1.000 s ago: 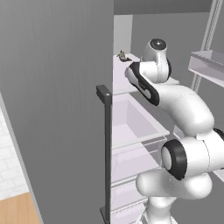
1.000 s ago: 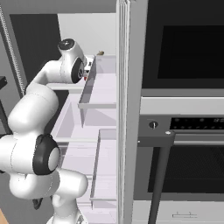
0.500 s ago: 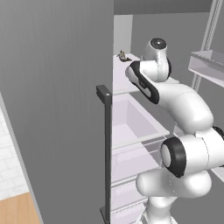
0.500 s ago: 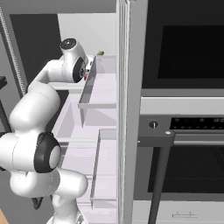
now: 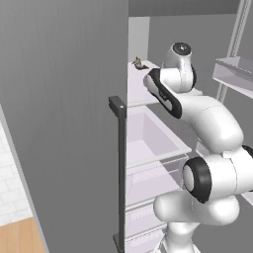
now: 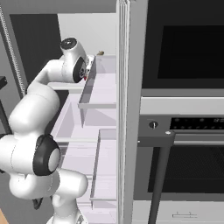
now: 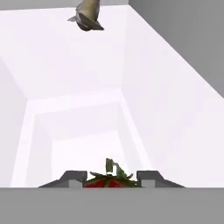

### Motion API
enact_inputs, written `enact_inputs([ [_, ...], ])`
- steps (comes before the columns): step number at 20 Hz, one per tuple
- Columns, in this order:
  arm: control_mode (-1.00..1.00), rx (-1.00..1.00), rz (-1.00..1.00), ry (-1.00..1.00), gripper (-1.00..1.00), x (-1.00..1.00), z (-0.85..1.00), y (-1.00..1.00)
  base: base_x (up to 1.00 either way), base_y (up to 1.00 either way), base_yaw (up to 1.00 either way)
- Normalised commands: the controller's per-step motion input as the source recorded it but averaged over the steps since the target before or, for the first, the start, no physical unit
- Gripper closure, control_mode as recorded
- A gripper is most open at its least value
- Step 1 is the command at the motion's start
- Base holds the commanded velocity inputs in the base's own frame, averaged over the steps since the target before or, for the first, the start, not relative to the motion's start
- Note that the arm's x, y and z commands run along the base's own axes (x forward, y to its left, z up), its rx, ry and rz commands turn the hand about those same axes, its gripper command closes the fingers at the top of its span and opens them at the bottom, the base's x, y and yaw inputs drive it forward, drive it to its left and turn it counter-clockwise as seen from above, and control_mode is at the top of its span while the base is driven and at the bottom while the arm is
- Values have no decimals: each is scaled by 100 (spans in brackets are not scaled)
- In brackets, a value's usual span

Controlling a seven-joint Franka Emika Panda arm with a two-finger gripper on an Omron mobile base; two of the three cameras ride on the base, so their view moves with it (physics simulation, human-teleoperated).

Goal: Take the strawberry from the fridge and place it on top of the pancake, located on the dining counter.

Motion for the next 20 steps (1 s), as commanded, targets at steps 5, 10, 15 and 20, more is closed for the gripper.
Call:
enact_inputs([
  [5,-100,0,3,-29,100,-81,9,10,0,0,0],
  [10,-100,0,5,-4,100,-84,48,12,0,0,0],
  [15,-100,0,5,1,100,-99,61,7,0,0,0],
  [20,-100,0,4,9,100,-100,20,1,0,0,0],
])
